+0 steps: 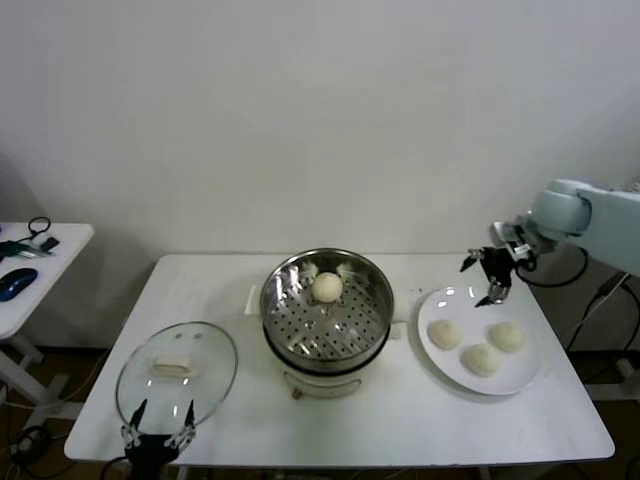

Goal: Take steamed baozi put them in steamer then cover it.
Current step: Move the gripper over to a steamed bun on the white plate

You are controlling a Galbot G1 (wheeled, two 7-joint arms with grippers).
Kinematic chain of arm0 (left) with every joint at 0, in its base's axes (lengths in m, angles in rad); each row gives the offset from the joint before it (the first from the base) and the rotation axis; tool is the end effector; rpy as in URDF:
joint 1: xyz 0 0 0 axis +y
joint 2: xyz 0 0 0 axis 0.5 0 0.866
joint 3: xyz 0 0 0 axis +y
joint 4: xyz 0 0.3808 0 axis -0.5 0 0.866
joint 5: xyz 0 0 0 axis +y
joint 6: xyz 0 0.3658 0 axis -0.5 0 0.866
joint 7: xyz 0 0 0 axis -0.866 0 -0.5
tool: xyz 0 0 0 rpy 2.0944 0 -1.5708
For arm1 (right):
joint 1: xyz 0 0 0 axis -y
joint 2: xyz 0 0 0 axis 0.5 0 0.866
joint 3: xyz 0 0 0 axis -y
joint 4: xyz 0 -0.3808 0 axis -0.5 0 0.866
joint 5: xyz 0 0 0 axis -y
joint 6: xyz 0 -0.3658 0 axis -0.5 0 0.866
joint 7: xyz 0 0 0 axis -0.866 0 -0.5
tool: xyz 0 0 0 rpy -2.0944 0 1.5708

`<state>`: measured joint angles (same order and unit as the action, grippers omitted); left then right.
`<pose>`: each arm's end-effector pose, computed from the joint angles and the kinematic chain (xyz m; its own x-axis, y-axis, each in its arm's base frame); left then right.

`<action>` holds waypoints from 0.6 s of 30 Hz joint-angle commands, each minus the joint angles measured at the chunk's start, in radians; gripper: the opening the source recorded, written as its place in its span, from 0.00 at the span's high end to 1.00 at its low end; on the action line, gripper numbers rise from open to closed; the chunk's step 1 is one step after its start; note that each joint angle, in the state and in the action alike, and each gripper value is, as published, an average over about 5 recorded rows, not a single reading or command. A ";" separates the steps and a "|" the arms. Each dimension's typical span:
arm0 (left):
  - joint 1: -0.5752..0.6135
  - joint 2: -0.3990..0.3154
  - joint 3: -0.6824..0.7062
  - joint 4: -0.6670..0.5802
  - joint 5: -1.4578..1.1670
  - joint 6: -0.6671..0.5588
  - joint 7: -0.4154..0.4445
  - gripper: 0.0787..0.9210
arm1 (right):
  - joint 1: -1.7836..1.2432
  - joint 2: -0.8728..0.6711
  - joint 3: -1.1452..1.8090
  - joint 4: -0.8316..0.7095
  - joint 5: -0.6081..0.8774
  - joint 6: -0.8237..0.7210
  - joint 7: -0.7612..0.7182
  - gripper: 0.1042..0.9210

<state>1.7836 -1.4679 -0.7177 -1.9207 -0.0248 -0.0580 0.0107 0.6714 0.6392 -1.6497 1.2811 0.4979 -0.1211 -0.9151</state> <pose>0.0838 0.0922 -0.4096 -0.9453 -0.1263 0.3008 -0.0744 0.9812 0.1783 0.5449 -0.2172 -0.1197 -0.1781 -0.1845 0.9666 -0.9828 -0.0145 -0.1839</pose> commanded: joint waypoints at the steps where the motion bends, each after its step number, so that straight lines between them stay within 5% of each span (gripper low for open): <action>1: -0.004 0.001 -0.001 0.001 0.000 0.001 0.002 0.12 | -0.215 -0.034 0.128 -0.014 0.002 -0.135 0.041 0.12; 18: 0.009 -0.006 -0.016 -0.002 -0.006 -0.006 -0.001 0.12 | -0.383 0.158 0.243 -0.167 -0.104 -0.159 0.075 0.12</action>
<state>1.7925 -1.4734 -0.7365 -1.9235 -0.0300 -0.0649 0.0094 0.3688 0.7539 -1.4541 1.1568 0.4174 -0.2530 -0.8549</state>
